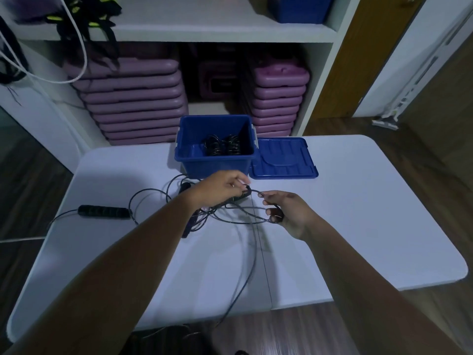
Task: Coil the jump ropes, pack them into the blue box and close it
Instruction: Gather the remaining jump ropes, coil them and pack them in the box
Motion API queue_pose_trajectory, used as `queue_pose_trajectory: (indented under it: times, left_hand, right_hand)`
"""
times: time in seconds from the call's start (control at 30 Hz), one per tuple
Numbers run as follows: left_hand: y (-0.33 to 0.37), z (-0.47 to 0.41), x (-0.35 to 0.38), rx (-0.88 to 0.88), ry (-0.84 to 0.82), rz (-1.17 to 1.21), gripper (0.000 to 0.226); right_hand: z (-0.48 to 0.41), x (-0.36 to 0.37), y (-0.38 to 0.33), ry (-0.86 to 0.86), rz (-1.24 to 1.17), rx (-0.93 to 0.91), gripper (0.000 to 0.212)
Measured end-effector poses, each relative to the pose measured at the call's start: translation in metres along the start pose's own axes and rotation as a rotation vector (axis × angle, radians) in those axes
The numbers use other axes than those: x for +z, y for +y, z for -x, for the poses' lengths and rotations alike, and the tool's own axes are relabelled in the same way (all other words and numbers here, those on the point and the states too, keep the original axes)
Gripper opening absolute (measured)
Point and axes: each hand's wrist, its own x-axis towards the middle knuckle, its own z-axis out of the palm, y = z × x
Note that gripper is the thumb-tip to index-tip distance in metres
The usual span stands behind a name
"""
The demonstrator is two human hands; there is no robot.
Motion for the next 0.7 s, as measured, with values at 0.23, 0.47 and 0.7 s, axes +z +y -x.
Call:
queue_pose_trajectory:
  times: [0.23,0.47,0.7]
  left_hand:
    - [0.0,0.02,-0.022,-0.028,0.069,-0.168,0.018]
    - [-0.003,0.035,-0.049,-0.03,0.24,-0.085,0.018]
    - [0.003,0.041,-0.052,-0.12,0.193,0.122,0.019]
  right_hand:
    - [-0.003,0.018,-0.007,-0.092,-0.027,-0.011,0.018]
    - [-0.001,0.038,-0.011,-0.164,-0.134,-0.004,0.034]
    - [-0.003,0.054,0.005,-0.228,-0.308,0.005,0.058]
